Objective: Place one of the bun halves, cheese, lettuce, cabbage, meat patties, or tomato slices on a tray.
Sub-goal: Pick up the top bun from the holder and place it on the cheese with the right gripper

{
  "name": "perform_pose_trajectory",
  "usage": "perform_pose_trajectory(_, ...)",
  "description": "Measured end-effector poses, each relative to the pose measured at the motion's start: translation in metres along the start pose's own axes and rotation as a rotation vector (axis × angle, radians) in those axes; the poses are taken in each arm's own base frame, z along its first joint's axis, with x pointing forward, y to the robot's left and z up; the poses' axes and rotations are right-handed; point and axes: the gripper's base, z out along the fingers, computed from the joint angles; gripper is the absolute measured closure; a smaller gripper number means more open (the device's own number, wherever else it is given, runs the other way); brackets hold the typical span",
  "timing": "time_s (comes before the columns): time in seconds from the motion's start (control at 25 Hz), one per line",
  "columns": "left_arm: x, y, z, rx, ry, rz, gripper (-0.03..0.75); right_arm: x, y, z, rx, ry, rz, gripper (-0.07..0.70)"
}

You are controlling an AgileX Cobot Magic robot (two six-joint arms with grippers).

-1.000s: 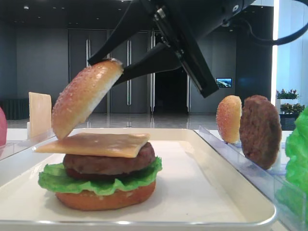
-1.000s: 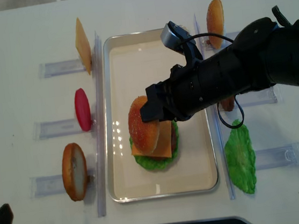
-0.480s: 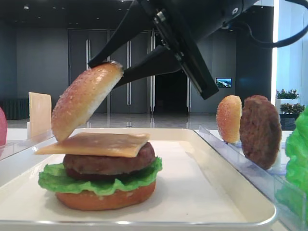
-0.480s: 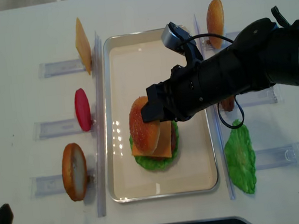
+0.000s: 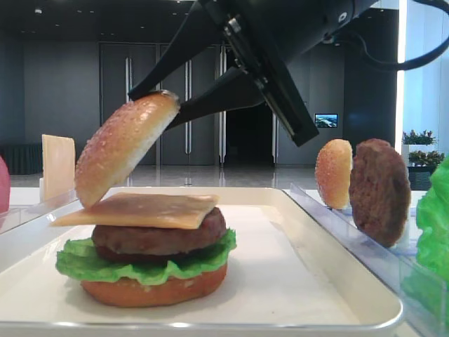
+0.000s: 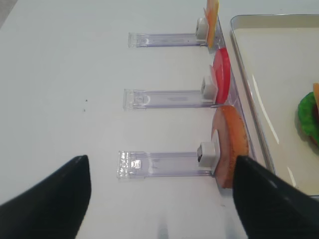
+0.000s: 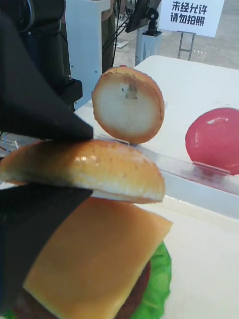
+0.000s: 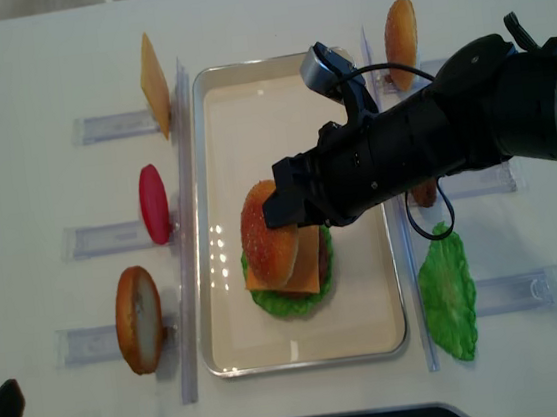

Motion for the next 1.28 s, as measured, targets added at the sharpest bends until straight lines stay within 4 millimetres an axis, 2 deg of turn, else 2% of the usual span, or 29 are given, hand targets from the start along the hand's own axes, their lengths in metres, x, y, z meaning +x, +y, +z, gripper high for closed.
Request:
perform_pose_trajectory(0.32,0.0000,0.0000,0.0000,0.000,0.000,0.000,0.024,-0.0001,-0.0002,0.0000,0.003,-0.001,0.000,0.377)
perform_pose_trajectory(0.8,0.0000,0.0000,0.0000,0.000,0.000,0.000,0.024,0.0003,-0.0007,0.0002,0.006,0.003,-0.005,0.367)
perform_pose_trajectory(1.28,0.0000,0.0000,0.0000,0.000,0.000,0.000,0.024,-0.0002,-0.0013,0.0002,0.013,-0.002,-0.005,0.294)
